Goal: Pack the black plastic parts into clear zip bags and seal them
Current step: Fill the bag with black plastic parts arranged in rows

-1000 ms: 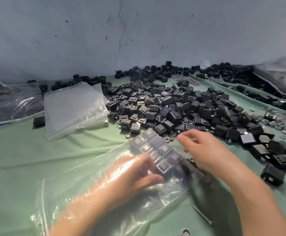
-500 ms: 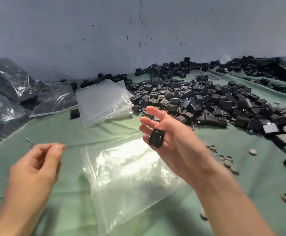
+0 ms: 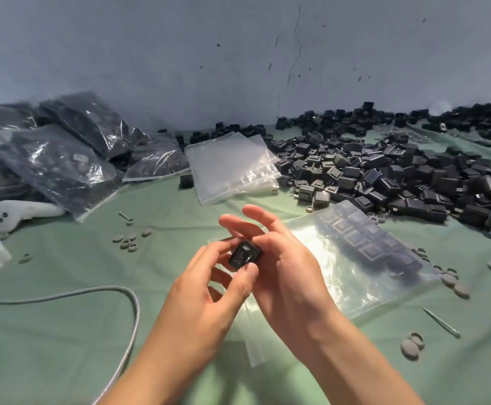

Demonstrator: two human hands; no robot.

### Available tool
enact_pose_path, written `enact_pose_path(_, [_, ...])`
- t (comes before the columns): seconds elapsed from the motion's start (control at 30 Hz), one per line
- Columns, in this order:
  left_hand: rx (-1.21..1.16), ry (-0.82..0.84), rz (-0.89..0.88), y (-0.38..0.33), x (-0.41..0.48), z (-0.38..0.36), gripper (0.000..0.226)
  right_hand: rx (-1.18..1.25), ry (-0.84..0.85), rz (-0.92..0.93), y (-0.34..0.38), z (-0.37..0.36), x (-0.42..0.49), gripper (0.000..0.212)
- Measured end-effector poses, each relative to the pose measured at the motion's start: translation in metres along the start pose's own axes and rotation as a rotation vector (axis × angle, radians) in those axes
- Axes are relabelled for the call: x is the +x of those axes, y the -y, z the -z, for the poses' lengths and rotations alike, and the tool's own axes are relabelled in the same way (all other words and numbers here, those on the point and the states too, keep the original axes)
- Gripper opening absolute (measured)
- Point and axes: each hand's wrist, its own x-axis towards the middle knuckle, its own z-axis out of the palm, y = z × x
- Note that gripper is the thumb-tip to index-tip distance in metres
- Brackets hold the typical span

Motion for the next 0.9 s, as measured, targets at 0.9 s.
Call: enact_pose_path(0.9, [0.558, 0.306, -0.260, 0.052, -0.009, 0.013, 0.027, -1.944, -0.141, 0.151, 0.001, 0.023, -0.033, 0.022])
